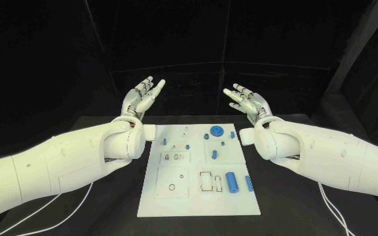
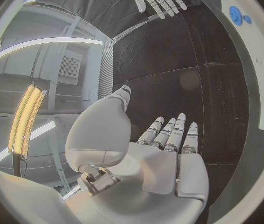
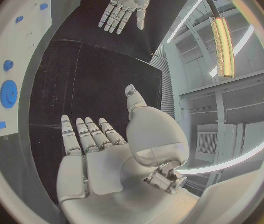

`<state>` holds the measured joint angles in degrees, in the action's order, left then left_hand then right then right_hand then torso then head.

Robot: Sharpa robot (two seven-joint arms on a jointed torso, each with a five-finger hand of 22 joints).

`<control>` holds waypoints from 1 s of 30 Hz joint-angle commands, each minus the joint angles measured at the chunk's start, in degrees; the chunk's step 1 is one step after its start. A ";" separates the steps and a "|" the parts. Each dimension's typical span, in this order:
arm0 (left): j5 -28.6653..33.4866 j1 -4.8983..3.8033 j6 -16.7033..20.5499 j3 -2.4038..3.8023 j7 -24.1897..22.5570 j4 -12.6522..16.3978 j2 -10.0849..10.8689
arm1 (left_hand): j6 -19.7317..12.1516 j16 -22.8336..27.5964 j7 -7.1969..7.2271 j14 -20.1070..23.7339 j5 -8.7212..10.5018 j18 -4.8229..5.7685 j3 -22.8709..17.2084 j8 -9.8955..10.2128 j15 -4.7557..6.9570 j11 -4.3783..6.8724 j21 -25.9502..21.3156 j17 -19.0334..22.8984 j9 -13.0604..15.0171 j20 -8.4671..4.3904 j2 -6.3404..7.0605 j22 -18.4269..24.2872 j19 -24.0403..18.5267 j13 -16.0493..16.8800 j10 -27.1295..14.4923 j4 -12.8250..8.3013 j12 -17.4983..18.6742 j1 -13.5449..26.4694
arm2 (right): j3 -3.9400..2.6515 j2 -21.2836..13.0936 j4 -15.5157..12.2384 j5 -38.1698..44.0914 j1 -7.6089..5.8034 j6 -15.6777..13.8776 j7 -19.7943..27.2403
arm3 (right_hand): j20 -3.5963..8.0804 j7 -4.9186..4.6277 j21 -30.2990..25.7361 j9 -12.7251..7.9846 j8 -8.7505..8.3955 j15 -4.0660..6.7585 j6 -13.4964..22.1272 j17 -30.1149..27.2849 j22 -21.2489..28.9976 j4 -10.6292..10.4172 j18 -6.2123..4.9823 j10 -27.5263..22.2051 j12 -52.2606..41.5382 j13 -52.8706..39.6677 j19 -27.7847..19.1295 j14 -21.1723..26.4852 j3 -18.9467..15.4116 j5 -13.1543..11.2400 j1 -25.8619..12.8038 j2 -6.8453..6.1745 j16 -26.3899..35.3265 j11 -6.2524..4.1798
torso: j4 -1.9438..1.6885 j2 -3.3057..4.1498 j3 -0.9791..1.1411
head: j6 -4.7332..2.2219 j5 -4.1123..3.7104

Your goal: Assemble the parts on the task board

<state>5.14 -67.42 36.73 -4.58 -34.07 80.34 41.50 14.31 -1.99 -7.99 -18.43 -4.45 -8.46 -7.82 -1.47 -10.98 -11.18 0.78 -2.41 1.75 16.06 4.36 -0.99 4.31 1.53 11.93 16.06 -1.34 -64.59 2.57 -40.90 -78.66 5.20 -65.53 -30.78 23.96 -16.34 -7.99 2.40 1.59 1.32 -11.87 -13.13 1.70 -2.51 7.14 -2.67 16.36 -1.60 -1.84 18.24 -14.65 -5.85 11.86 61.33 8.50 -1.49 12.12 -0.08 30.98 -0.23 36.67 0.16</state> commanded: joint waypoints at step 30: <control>-5.79 -0.71 -11.90 0.01 0.84 10.68 9.49 | 44.65 -19.60 -2.00 -55.99 0.07 -2.08 -2.61 -7.34 8.57 5.02 23.84 -15.11 2.47 -7.00 -2.57 -10.15 55.33 2.84 55.42 -14.00 -8.03 -12.55 | 0.28 1.05 6.47 68.33 -7.70 16.52 -21.35 | 10.64 -0.78 32.45 2.28 4.48 12.19 -48.38 8.62 -14.89 9.40 -7.84 56.74 -4.74 -2.02 46.37 -70.37 10.41 3.07 14.19 -5.83 -16.77 -7.90 | -1.58 6.45 -0.60 | -2.28 -2.25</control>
<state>2.49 -68.05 27.73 -4.59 -34.23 90.10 50.72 58.60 -21.26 -9.91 -74.06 -4.49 -10.18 -10.17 -8.72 -2.53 -6.34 24.43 -17.15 4.24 9.13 1.65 -11.05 59.27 4.32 66.91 2.00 -9.70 -76.51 2.89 -40.08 -71.86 59.07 -72.96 -17.90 10.23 -8.49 -10.34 27.41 3.81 6.33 -2.47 -58.05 6.82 -13.43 16.44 -9.82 67.43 -6.83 -3.61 59.42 -75.29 3.55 14.52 75.70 4.77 -14.13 6.42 -1.32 35.96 -0.57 34.67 -1.76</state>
